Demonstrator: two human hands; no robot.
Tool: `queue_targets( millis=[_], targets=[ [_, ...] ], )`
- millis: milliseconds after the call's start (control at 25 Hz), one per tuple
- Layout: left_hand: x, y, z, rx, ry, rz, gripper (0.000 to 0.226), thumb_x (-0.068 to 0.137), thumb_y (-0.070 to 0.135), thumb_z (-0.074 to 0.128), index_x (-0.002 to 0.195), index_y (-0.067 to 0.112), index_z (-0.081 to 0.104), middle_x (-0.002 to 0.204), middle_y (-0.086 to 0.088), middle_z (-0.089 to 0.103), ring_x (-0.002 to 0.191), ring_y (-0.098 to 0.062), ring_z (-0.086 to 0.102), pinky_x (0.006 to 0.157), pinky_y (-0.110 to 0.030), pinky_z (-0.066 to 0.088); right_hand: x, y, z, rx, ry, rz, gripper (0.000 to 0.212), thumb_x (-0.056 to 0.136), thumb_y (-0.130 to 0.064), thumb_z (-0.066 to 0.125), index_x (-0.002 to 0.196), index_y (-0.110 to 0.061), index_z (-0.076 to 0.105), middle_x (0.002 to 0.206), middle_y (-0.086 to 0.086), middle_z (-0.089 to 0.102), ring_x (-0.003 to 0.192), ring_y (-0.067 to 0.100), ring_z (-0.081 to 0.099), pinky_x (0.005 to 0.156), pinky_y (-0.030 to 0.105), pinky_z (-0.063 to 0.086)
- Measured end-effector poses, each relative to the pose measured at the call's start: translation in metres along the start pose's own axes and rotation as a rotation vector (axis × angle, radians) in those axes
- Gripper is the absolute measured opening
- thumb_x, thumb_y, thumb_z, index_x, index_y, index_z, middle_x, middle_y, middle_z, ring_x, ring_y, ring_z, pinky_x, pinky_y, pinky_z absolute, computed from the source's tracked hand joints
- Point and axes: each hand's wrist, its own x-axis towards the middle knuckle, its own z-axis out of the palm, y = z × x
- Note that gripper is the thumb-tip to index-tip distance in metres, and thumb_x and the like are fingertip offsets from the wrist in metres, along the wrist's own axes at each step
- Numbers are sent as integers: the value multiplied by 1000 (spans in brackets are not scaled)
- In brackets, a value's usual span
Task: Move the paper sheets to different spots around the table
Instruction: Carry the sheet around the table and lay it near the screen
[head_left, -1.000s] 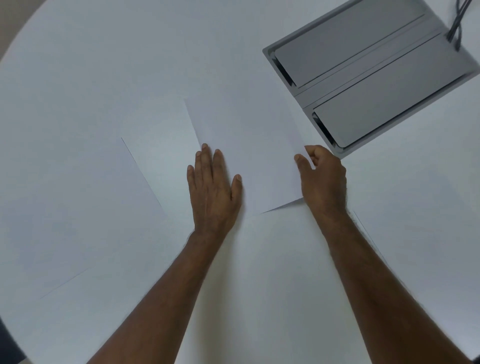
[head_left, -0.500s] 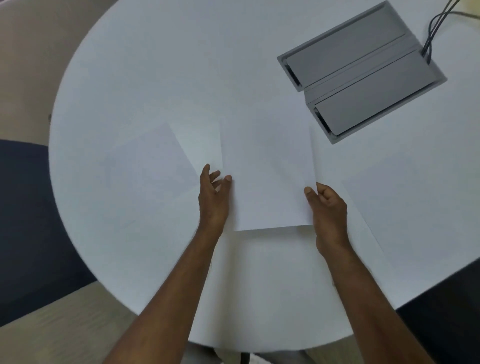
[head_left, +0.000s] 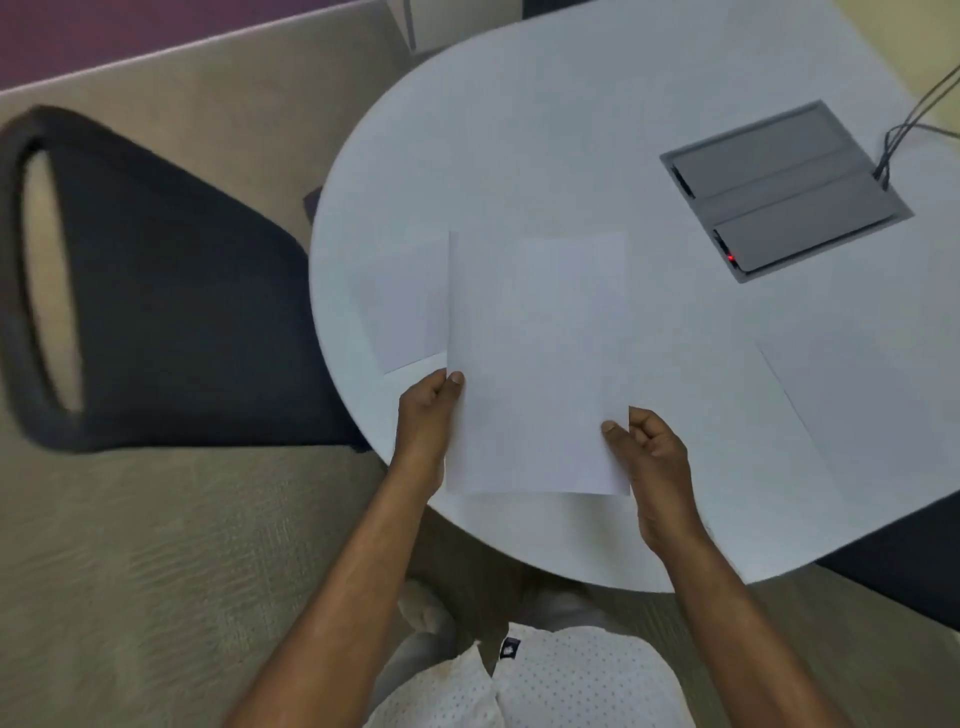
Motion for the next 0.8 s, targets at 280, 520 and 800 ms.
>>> queue_targets(
  millis=[280,520,800],
  targets=[
    [-105,6,-172,-80,102,191,30,107,26,55,97,5,74,102,-20,77,87,-28,68,84,-48,59,-116,-11,125,-142,-232,-138,22,99,-12,64,116,-27,64,117,-6,75,103,17,72,83,29,55],
    [-168,20,-287,-230,272,311,31,107,25,55,88,13,76,90,-11,78,80,-22,69,75,-39,56,-182,-51,241,-181,-400,-295,23,102,-22,62,125,-23,65,119,-8,74,105,16,70,78,27,53],
    [-162,48,-383,-339,466,445,50,95,46,62,98,-4,67,98,-18,74,89,-28,62,84,-44,51,-207,-94,357,-184,-582,-396,24,102,-21,60,124,-25,68,118,-7,76,105,18,73,91,39,58]
  ],
)
